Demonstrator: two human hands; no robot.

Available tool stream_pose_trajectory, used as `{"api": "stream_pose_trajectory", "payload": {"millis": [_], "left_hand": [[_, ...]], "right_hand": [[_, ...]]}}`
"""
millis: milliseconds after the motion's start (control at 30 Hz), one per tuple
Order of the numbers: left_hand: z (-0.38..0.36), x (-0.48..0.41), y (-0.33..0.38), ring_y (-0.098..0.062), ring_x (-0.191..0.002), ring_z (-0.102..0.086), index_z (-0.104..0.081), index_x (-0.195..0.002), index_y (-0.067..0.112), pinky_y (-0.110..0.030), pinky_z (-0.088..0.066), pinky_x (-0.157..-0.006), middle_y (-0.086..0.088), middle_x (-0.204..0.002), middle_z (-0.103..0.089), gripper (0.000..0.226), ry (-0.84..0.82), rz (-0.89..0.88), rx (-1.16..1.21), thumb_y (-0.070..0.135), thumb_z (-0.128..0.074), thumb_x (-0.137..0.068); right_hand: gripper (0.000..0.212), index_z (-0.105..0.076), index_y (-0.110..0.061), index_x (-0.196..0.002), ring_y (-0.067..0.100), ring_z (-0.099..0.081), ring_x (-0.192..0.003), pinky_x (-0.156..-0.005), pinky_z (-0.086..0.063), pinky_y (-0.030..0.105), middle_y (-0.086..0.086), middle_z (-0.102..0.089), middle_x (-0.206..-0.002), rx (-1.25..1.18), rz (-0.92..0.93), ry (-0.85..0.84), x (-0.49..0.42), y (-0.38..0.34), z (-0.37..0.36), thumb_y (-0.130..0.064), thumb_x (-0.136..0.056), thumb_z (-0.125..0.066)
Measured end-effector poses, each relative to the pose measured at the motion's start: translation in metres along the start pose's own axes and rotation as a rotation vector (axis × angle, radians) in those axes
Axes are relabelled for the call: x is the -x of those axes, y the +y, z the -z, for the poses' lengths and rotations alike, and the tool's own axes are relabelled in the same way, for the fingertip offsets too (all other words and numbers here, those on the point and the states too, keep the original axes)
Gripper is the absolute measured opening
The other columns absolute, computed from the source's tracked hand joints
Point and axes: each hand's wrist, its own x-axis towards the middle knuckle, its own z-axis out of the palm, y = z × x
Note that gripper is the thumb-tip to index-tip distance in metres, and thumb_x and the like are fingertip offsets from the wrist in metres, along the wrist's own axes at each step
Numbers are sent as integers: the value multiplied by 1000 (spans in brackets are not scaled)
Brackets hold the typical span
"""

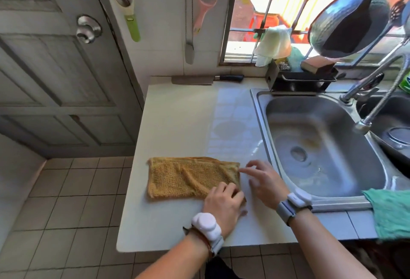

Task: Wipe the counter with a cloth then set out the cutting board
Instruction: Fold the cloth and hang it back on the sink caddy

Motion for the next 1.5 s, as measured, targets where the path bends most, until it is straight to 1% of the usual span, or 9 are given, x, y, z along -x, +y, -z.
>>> {"api": "stream_pose_trajectory", "payload": {"millis": [100,233,400,533,700,967,1267,1400,1500], "left_hand": [[8,-13,-7,-17,-68,-62,-70,-75,27,-25,-51,-56,8,-73,-67,12,90,81,-22,34,-79,-72],[40,-15,-10,-23,-87,-65,-71,-101,28,-37,-54,-75,3,-94,-72,23,177,136,301,39,-53,-92],[89,5,-23,-13,-78,-63,-73,-106,36,-31,-55,-61,10,-85,-68,24,429,139,352,45,-57,-90],[118,2,-16,-12,-63,-66,-73,-107,40,-36,-55,-60,8,-74,-70,23,552,193,543,50,-60,-92],[169,-55,20,-12,-70,-74,-74,-97,47,-35,-63,-66,16,-82,-78,14,654,119,982,49,-64,-87],[167,-210,64,-21,-93,-75,-77,-97,42,-48,-61,-87,6,-94,-80,17,565,72,1290,49,-72,-82],[91,-390,70,-17,-98,-73,-77,-100,35,-46,-57,-95,5,-98,-79,18,450,300,1264,39,-67,-86],[64,-429,53,-18,-97,-70,-71,-100,30,-36,-56,-90,5,-97,-77,13,460,419,1000,28,-60,-94],[47,-441,46,-29,-95,-70,-63,-113,26,-36,-55,-81,-4,-102,-76,20,388,389,653,24,-55,-95]], "right_hand": [[52,-61,-37,-131,23,-51,-98,-91,-47,34,4,-55,-122,65,46,-66,6,-2,7,-17,-84,-70],[49,-59,-36,-132,21,-50,-91,-77,-45,33,4,-54,-99,3,101,-139,6,-22,13,-47,-85,-67],[19,-72,-30,-107,31,-68,-83,-67,-52,38,5,-75,-84,-91,-27,172,-6,-52,26,-37,-93,-62],[16,-72,-33,-103,14,-63,-44,-47,-49,27,-6,-61,-49,-521,-107,406,-1,-75,66,-27,-91,-64],[20,-70,-22,-97,38,-71,-54,-33,-48,29,17,-70,-65,-1048,-141,514,4,-76,134,-9,-97,-55],[11,-75,-24,-99,28,-73,-88,-82,-59,55,3,-77,-92,-829,-85,770,-32,38,224,-19,-91,-68],[32,-69,-45,-98,-10,-62,-91,-84,-40,1,-29,-70,-88,-524,-305,808,-125,166,233,-15,-91,-61],[38,-57,-14,-134,23,-55,-123,-107,-34,22,9,-63,-131,-314,-302,516,-180,202,211,-12,-97,-52],[51,-40,-22,-146,32,-41,-134,-110,-34,44,14,-50,-143,6,-373,261,-204,220,192,-18,-96,-47]]}}
